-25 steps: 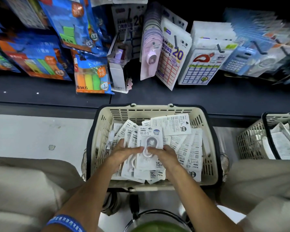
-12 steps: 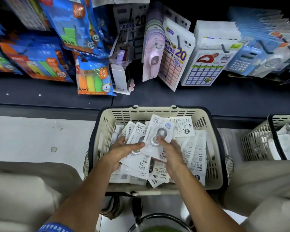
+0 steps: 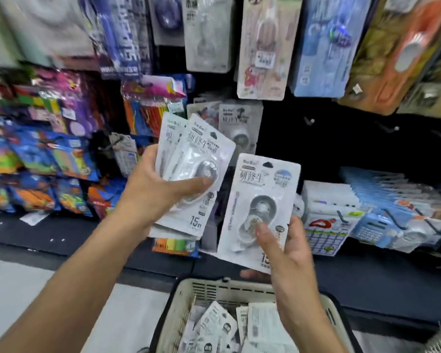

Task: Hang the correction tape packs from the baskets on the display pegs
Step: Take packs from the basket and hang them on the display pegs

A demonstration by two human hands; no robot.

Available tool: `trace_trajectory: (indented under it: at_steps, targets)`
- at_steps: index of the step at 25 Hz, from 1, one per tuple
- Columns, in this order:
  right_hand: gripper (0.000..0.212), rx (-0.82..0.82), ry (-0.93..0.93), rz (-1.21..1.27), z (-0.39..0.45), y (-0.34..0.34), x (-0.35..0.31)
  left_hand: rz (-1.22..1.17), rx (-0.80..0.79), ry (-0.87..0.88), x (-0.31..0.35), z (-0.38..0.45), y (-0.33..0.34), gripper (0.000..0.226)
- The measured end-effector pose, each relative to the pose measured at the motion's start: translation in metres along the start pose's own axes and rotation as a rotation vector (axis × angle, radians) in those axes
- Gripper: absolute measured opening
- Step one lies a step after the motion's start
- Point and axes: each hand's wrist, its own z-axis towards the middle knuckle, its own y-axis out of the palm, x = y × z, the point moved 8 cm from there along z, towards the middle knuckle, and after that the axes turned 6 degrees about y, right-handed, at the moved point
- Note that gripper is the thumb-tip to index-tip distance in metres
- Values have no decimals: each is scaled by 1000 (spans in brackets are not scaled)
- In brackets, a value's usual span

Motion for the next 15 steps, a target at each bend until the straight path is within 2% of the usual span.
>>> trace_trajectory:
  at_steps: [3,5,9,11,15]
  targets:
    - [43,-55,-26,-49,16,25,-33,-61,59,165,39,20,-16,83]
    - [52,-45,-18,-78,35,34,-49,-163,121,149,37,22,-24,82]
    - [19,45,25,-125,70,35,-66,-267,203,64,27,23,-37,81]
    - [15,78,14,-174,78,34,-71,-294,221,52,29,23,-46,79]
    - [12,17,-81,-134,73,37,-76,-323,187,53,29,16,-43,82]
